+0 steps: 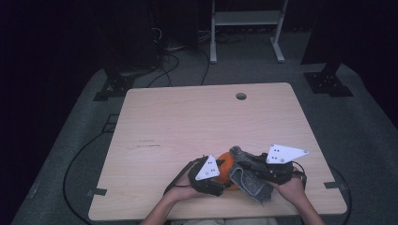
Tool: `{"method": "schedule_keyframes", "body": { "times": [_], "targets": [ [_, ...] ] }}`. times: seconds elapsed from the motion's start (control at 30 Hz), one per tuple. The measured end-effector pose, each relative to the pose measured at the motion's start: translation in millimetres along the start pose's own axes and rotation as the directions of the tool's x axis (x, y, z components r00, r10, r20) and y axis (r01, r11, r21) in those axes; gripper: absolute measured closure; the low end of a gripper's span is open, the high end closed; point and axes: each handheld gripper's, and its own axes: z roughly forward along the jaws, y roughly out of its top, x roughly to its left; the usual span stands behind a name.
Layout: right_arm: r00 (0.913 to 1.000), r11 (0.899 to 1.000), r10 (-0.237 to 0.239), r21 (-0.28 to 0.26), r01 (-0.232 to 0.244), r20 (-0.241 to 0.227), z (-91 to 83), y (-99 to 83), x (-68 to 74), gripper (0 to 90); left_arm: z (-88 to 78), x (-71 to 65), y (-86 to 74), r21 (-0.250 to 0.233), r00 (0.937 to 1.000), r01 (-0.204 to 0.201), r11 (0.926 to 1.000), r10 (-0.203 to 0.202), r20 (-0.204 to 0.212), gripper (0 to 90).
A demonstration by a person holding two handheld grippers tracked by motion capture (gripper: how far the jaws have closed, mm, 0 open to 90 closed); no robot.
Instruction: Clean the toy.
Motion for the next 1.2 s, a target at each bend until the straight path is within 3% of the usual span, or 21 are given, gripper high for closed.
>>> {"method": "schedule_keyframes", "body": {
  "times": [0.1,0.33,0.43,0.53,0.6,0.7,0.83,0.93,1.1,1.2],
  "targets": [
    [0.9992,0.999,0.039,-0.012,-0.039,0.011,-5.8,-6.7,-9.3,77.6,-3.2,3.3,-0.9,-0.027,0.9999,0.002,0.9996,-0.002,0.010,27.1],
    [0.9982,0.999,0.048,0.012,-0.049,0.036,-15.6,-15.9,-16.1,77.6,-0.7,2.6,-0.3,-0.031,1.0000,0.004,0.9995,-0.004,0.005,26.8],
    [0.9986,0.999,0.035,0.021,-0.036,0.039,-16.2,-15.3,-13.1,77.6,-0.8,2.8,0.2,-0.023,0.9997,0.019,0.9996,-0.019,-0.013,27.4],
    [0.9993,1.000,0.022,0.019,-0.022,0.031,-13.8,-12.2,-6.5,77.6,1.1,3.3,-0.5,-0.025,0.9995,0.031,0.9992,-0.031,-0.001,26.5],
    [0.9999,1.000,0.005,0.016,-0.005,0.010,-9.6,-8.9,-1.9,77.6,2.0,6.3,-3.8,-0.038,0.9993,0.034,0.9987,-0.034,0.015,18.5],
    [1.0000,1.000,0.006,0.014,-0.006,-0.006,-5.5,-4.4,0.9,77.6,2.9,10.5,-6.1,-0.039,0.9981,0.059,0.9975,-0.059,0.017,14.4],
    [0.9977,1.000,-0.017,0.002,0.017,-0.065,4.6,5.0,12.2,77.5,5.9,3.3,-4.0,-0.031,0.9999,0.015,0.9994,-0.014,0.008,21.8],
    [0.9985,0.999,-0.039,0.016,0.039,-0.040,5.9,7.2,13.3,77.6,5.4,0.5,-2.7,-0.027,1.0000,-0.005,0.9996,0.004,-0.007,28.0],
    [0.9992,0.999,0.033,0.002,-0.033,0.023,-7.0,-6.2,-8.8,77.6,-0.8,4.3,-2.1,-0.033,0.9989,-0.003,0.9995,0.004,0.047,28.1],
    [0.9959,0.997,0.081,0.001,-0.081,0.039,-14.7,-16.1,-17.7,77.6,-4.9,9.7,-1.3,-0.063,0.9976,0.039,0.9973,-0.035,0.060,23.2]
  ]
}}
